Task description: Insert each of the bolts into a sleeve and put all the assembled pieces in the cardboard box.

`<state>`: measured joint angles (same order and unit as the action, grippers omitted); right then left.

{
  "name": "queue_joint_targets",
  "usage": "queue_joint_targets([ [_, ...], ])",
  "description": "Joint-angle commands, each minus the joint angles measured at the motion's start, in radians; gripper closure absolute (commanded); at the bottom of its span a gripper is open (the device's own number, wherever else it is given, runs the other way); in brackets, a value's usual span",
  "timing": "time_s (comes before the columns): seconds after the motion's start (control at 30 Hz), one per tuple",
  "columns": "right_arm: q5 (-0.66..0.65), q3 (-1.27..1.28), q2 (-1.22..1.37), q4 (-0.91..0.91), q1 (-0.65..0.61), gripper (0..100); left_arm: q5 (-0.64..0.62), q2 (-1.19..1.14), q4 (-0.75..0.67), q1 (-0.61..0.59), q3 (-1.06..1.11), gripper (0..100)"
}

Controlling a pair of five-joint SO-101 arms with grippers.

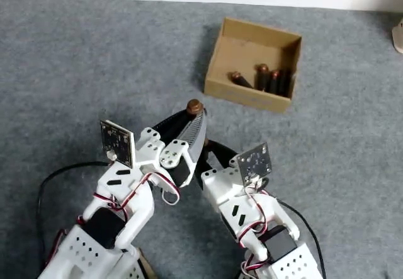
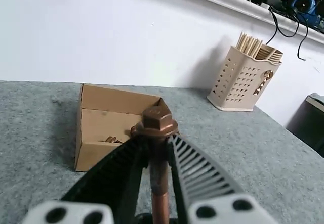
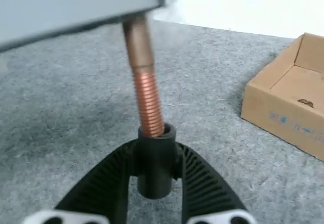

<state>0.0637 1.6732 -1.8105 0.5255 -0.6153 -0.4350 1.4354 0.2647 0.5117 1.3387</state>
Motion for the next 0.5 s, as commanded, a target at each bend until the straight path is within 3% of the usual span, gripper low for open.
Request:
queue_joint_targets([
  [0.0, 0.012, 0.127, -0.008, -0.025, -0.016, 99.4, 0.003, 0.025, -0.031, 0.012, -0.016, 99],
  [0.33, 0.012, 0.127, -0.008, -0.024, -0.013, 99.4, 0.003, 0.019, -0.023, 0.01, 0.004, 99],
  [0.47, 0.012, 0.127, -0.008, -0.022, -0.012, 99.4, 0.003, 0.019, 0.006, -0.048, 0.002, 99],
])
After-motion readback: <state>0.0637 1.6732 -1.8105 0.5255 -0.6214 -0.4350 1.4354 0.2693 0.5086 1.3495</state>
